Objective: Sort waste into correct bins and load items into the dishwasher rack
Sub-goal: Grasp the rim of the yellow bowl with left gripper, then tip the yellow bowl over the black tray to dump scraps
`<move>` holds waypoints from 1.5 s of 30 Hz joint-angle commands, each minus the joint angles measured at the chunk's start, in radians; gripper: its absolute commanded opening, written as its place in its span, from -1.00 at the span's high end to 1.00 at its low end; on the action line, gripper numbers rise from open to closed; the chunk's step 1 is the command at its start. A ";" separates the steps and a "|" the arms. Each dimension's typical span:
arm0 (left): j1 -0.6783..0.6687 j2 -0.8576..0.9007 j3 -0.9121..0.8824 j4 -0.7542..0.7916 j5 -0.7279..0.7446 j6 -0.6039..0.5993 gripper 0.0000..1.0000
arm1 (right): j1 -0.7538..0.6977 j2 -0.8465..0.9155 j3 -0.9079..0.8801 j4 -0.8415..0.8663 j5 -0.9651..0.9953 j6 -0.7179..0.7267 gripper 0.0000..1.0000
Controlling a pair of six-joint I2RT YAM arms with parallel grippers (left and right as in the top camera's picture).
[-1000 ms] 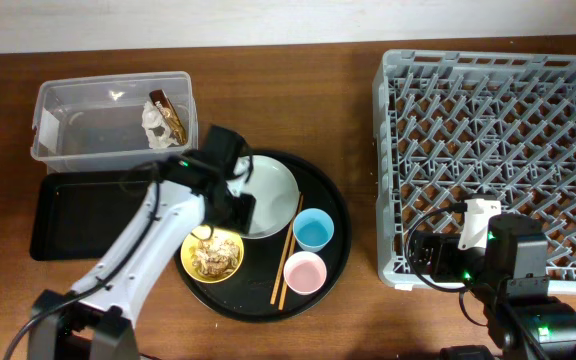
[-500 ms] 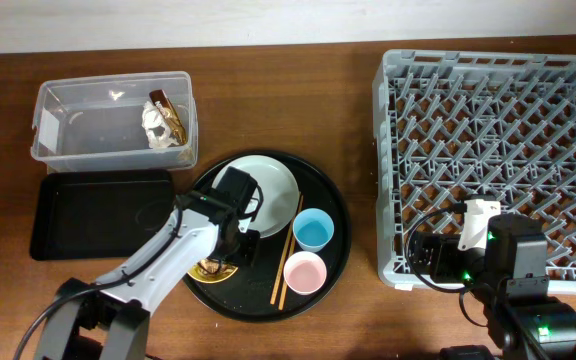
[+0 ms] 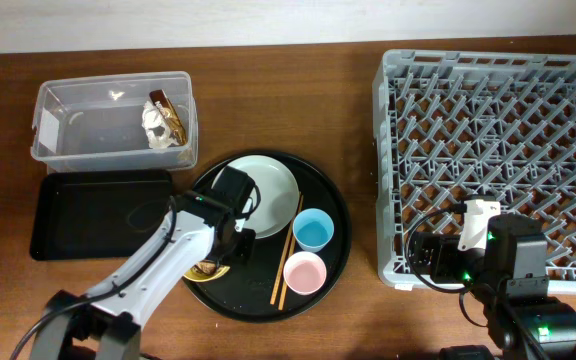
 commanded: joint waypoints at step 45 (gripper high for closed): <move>1.201 0.329 0.257 0.031 1.542 0.279 1.00 | -0.002 -0.002 0.015 -0.012 -0.009 -0.003 -0.97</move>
